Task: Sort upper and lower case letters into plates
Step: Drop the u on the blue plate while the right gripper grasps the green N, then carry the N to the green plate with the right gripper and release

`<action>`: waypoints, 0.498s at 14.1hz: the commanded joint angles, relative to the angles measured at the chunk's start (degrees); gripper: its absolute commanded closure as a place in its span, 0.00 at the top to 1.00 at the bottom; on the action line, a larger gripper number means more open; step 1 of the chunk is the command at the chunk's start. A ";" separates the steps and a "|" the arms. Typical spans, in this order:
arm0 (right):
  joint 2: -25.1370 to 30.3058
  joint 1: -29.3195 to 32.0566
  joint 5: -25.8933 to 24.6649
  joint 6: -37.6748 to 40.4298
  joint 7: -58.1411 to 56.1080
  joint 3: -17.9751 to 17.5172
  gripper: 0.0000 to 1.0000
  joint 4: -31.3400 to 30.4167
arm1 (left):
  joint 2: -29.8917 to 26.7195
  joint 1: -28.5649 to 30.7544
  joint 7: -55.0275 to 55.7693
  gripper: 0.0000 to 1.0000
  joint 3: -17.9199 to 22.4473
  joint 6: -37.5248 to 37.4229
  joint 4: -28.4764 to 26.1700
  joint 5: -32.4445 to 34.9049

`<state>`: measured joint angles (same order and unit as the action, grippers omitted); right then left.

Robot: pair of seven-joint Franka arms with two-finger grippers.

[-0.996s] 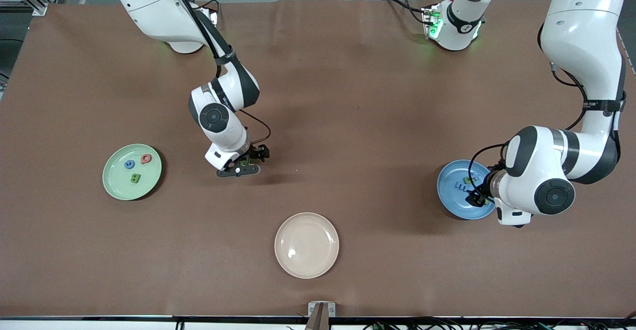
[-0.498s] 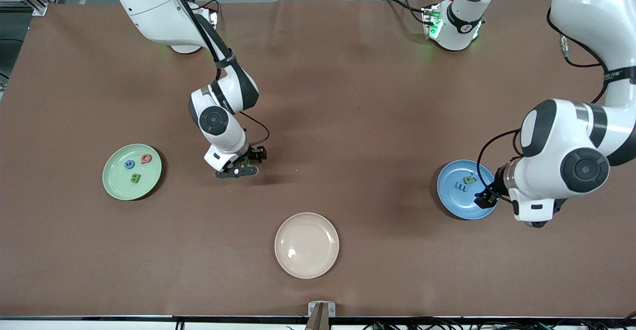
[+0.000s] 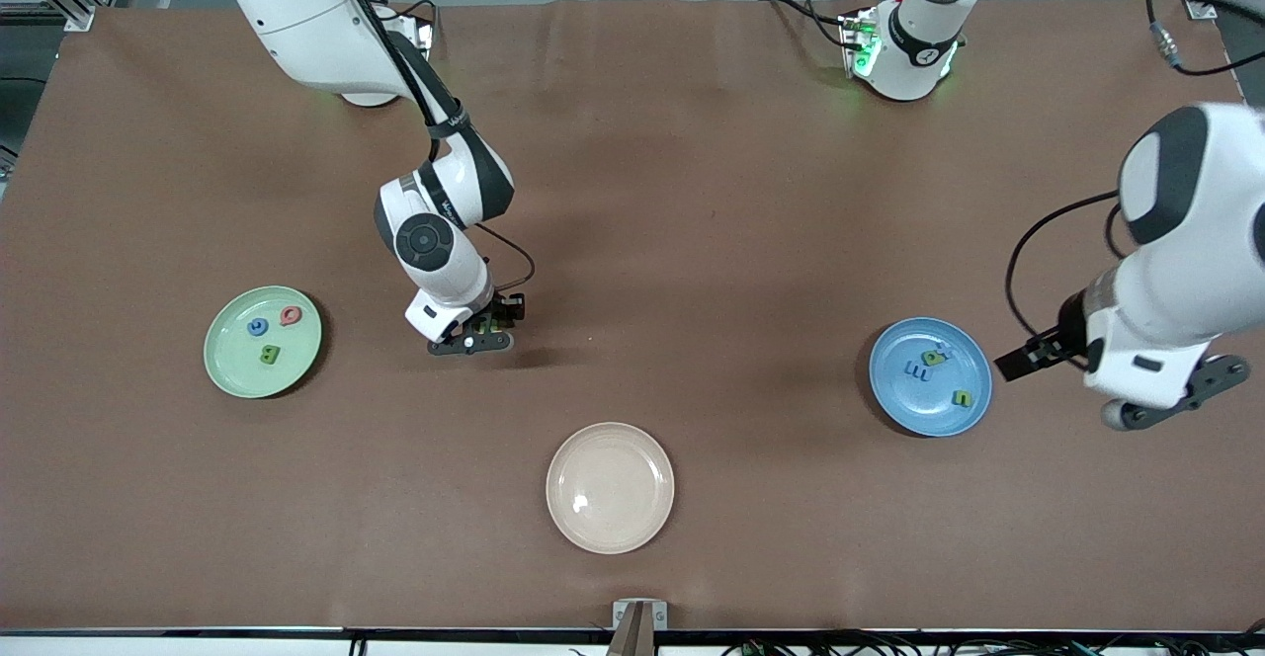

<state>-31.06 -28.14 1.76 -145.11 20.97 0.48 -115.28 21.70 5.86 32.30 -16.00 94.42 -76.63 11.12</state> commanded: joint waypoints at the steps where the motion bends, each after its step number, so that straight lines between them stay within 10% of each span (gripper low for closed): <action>1: -0.31 0.27 -0.18 -1.23 0.30 -0.12 0.49 -0.47 | -5.42 0.29 -4.51 1.00 0.36 -4.49 -0.98 -0.48; 7: -0.32 0.71 -0.18 -1.06 -0.14 -0.12 0.19 -0.47 | -13.34 2.40 -19.97 1.00 0.36 -10.57 -1.24 -0.83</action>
<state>-31.20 -28.12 1.75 -145.48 20.95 0.57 -115.18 11.72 7.82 16.66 -15.80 84.90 -76.58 11.11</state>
